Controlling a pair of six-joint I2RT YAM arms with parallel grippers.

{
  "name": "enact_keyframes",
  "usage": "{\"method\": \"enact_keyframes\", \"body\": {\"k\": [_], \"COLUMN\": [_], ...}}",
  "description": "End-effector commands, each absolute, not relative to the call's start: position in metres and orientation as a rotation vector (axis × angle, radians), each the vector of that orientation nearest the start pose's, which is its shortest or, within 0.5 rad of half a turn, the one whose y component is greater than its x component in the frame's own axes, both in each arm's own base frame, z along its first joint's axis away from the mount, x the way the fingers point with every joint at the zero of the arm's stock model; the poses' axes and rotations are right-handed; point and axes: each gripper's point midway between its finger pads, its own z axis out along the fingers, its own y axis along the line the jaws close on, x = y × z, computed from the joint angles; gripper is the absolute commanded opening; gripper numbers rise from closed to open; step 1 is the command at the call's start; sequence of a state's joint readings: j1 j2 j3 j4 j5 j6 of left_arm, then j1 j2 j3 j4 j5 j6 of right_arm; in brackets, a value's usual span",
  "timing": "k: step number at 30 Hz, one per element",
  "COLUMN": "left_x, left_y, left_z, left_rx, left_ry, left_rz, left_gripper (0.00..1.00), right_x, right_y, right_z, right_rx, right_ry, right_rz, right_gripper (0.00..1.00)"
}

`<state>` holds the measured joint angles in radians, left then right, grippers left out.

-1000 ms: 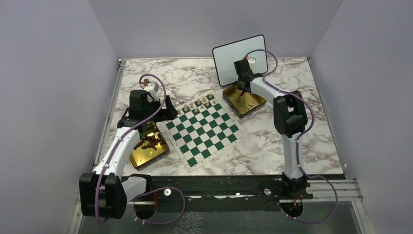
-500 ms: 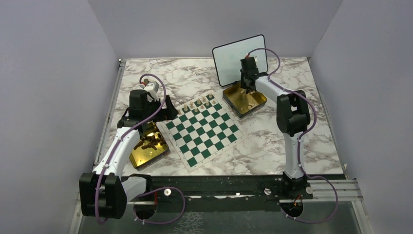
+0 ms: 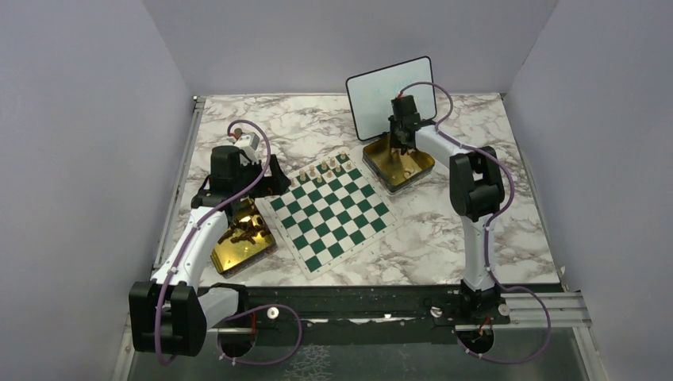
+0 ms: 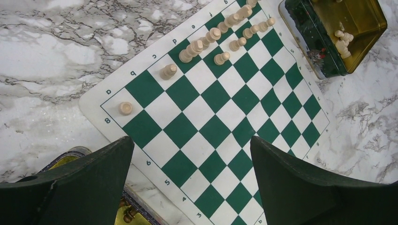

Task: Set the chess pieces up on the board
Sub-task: Pick up the chess piece from the storage box.

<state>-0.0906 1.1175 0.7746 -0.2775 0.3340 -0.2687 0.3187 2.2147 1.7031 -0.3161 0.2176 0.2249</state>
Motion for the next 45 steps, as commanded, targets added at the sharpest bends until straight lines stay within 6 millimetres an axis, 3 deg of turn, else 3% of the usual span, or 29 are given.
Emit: {"method": "enact_keyframes", "body": {"k": [1, 14, 23, 34, 45], "left_x": [0.321, 0.320, 0.320, 0.324, 0.330], "left_y": [-0.102, -0.104, -0.105, -0.102, -0.133], "left_z": [0.171, 0.172, 0.171, 0.168, 0.171], "left_rx": [0.020, 0.022, 0.022, -0.030, -0.067], "left_ry": [2.155, 2.148, 2.149, 2.160, 2.197], "left_rz": [-0.602, -0.619, -0.629, -0.616, -0.789], "left_gripper": [0.94, 0.95, 0.95, 0.94, 0.86], "right_x": [0.530, 0.500, 0.494, 0.492, 0.490], "right_y": [0.145, 0.152, 0.147, 0.149, 0.152], "right_z": [0.033, 0.029, 0.023, 0.037, 0.072], "right_rx": [-0.047, -0.095, -0.091, 0.024, 0.121], "right_ry": [2.427, 2.503, 2.533, 2.531, 2.500], "right_rz": [0.000, 0.081, 0.055, 0.085, 0.126], "right_gripper": [0.29, 0.28, 0.19, 0.15, 0.13]}}
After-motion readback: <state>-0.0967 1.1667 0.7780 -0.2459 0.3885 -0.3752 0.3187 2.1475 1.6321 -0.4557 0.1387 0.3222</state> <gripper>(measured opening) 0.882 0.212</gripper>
